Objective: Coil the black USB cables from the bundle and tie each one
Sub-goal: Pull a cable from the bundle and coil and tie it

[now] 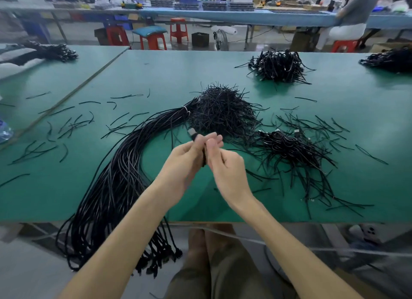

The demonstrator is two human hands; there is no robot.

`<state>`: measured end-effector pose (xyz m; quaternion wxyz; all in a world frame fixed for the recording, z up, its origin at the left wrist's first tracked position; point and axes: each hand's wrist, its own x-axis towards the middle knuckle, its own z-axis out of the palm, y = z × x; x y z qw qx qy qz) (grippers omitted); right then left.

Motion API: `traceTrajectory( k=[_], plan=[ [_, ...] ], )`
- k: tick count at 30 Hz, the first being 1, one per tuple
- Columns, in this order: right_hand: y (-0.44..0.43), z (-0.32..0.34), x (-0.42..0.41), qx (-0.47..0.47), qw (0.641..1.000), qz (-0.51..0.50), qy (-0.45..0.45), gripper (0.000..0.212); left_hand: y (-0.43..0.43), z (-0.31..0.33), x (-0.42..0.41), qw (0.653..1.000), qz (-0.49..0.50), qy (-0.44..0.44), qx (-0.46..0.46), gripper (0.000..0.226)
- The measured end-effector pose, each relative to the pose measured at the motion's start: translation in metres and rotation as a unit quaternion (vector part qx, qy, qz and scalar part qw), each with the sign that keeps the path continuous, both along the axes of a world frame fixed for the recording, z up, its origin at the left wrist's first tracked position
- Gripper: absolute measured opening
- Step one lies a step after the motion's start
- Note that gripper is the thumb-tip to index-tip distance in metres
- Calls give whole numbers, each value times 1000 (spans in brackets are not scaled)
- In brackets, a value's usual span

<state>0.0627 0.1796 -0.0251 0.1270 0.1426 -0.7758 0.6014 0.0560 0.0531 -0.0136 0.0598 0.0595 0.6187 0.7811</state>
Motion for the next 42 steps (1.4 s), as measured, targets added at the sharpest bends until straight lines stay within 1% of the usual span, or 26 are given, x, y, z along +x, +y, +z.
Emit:
traceTrajectory(
  k=[1, 2, 3, 4, 6, 7, 8, 9, 10, 11, 12, 14, 16, 17, 18, 21, 24, 26, 28, 30, 32, 34, 37, 39, 40, 42],
  plan=[
    [-3, -5, 3, 10, 1000, 4, -3, 62, 2, 2, -2, 994, -10, -38, 106, 48],
    [-5, -10, 4, 21, 1000, 6, -6, 63, 0, 6, -5, 980, -8, -72, 187, 47],
    [-6, -14, 4, 34, 999, 4, -9, 64, -3, 11, -6, 963, 6, -100, 250, 44],
    [-6, -18, 2, 49, 999, 0, -10, 65, -8, 16, -7, 949, 21, -119, 291, 40],
    [-2, -22, -3, 74, 997, -7, -11, 66, -19, 22, -5, 931, 19, -128, 342, 35],
    [1, -23, -6, 85, 996, -9, -9, 66, -25, 25, -2, 928, 1, -130, 350, 37],
    [6, -24, -10, 97, 995, -14, -2, 65, -32, 28, 0, 936, -26, -125, 328, 39],
    [11, -24, -15, 112, 994, -21, 5, 65, -40, 30, 3, 957, -53, -107, 263, 39],
    [17, -22, -20, 126, 992, -29, 9, 66, -45, 31, 6, 982, -80, -72, 154, 40],
    [21, -21, -25, 139, 989, -40, 11, 66, -46, 30, 10, 994, -108, -31, 20, 40],
    [25, -18, -30, 147, 988, -51, 10, 66, -45, 28, 12, 985, -134, 8, -108, 40],
    [24, -13, -35, 145, 987, -62, 14, 66, -35, 19, 15, 939, -167, 51, -296, 42],
    [17, -9, -33, 134, 988, -64, 36, 65, -22, 8, 13, 893, -126, 95, -422, 37],
    [12, -7, -31, 122, 989, -65, 45, 65, -17, 2, 10, 879, -87, 114, -454, 32],
    [8, -5, -30, 99, 992, -65, 44, 67, -12, -3, 9, 884, -54, 125, -447, 28],
    [3, 1, -28, 12, 997, -71, 24, 70, 0, -6, 9, 944, -3, 127, -305, 26],
    [1, 6, -22, 13, 997, -62, 44, 65, 7, -8, 13, 976, 38, 89, -195, 35],
    [-1, 7, -16, 34, 996, -48, 66, 63, 11, -7, 12, 997, 41, 25, -62, 39],
    [-3, 5, -11, 66, 993, -42, 85, 60, 11, -1, 8, 994, 40, -41, 96, 41],
    [-6, -1, -7, 103, 989, -38, 98, 59, 8, 5, 3, 975, 45, -85, 202, 46],
    [-5, -6, -5, 129, 985, -41, 104, 58, 3, 10, 0, 961, 52, -105, 252, 45],
    [-1, -11, -5, 167, 978, -40, 114, 57, -2, 12, 0, 951, 64, -115, 281, 40],
    [3, -13, -5, 253, 951, -43, 172, 54, -7, 10, 1, 937, 76, -127, 317, 28],
    [3, -11, -3, 296, 925, -61, 228, 48, -8, 8, 0, 935, 75, -125, 324, 27],
    [3, -10, -2, 313, 917, -61, 241, 46, -9, 6, -1, 937, 78, -119, 319, 29],
    [4, -10, -2, 342, 914, -40, 216, 42, -9, 3, -2, 944, 85, -101, 301, 32]
  ],
)
